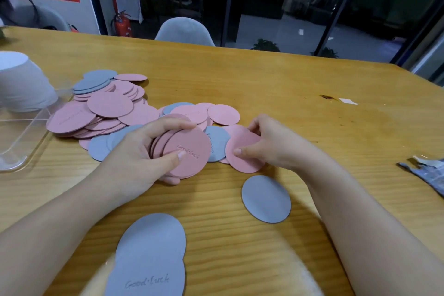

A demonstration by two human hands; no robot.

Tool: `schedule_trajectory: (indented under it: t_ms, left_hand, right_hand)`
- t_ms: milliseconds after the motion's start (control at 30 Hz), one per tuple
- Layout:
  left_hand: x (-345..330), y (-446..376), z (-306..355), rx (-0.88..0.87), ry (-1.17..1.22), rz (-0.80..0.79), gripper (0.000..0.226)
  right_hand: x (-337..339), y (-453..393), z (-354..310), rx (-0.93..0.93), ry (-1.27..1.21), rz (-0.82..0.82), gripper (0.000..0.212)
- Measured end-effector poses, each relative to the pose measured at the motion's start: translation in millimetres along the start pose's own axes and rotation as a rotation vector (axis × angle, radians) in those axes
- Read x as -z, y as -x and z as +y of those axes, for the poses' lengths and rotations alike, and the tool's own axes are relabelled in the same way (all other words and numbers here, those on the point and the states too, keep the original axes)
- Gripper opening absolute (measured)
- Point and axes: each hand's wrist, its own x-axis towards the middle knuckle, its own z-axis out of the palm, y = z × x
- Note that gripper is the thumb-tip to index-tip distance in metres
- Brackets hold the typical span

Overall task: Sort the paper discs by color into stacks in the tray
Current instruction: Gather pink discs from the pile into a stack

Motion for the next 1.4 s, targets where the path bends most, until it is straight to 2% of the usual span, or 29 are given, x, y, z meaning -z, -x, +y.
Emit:
schedule_trajectory:
  t_ms: [200, 400, 467, 600, 700, 767, 867, 1033, 1133, 1233, 1333, 1400]
  left_hand:
    - [-1, 0, 1, -0.009, -0.004, 0.007, 0.051]
    - [-2, -1, 1, -0.029, 0.007, 0.066, 0.058]
    - [-2, -2, 1, -0.039, 0.021, 0.123, 0.059]
    - [2, -5, -2, -0.055, 0.032, 0.197, 0.054]
    - [2, -5, -3, -0.058, 0.067, 0.155, 0.050]
    - [-1, -4, -3, -0.073, 0.064, 0.089, 0.047]
    - [-2, -3, -6, -0.114, -0.021, -0.002, 0.040]
    - [5, -3, -7, -0.232, -0.373, -0.010, 0.044]
    - [7, -3, -4, -0.188, -0.267, 0.006, 0.039]
    - [6, -3, -4, -0.065, -0.097, 0.025, 0.051]
    - [10, -3, 3, -0.039, -0.050, 0.027, 0.042]
    - [14, -2, 6, -0.029, -0.014, 0.049, 0.039]
  right_hand:
    - [13, 6, 2, 0.088, -0.010, 0.086, 0.036]
    - [17, 6, -1, 0.206, -0.104, 0.269, 0.008]
    - [18, 8, -4, 0.281, -0.211, 0.306, 0.012]
    - [16, 14, -12, 0.417, -0.416, 0.194, 0.018]
    - [0, 12, -15, 0.456, -0.311, 0.093, 0.018]
    - [-13, 9, -17, 0.456, -0.188, 0.134, 0.019]
    - [-28, 7, -24, 0.458, -0.253, 0.211, 0.028]
    - [-46, 9, -27, 0.445, -0.325, 0.137, 0.029]
    - [-43, 4, -27, 0.483, -0.436, 0.133, 0.025]
    - [-35, -10, -23, 0.484, -0.307, 0.217, 0.015]
    - [-28, -32, -17, 0.361, -0.102, 0.217, 0.006]
    - [-26, -46, -16, 0.260, 0.029, 0.215, 0.024]
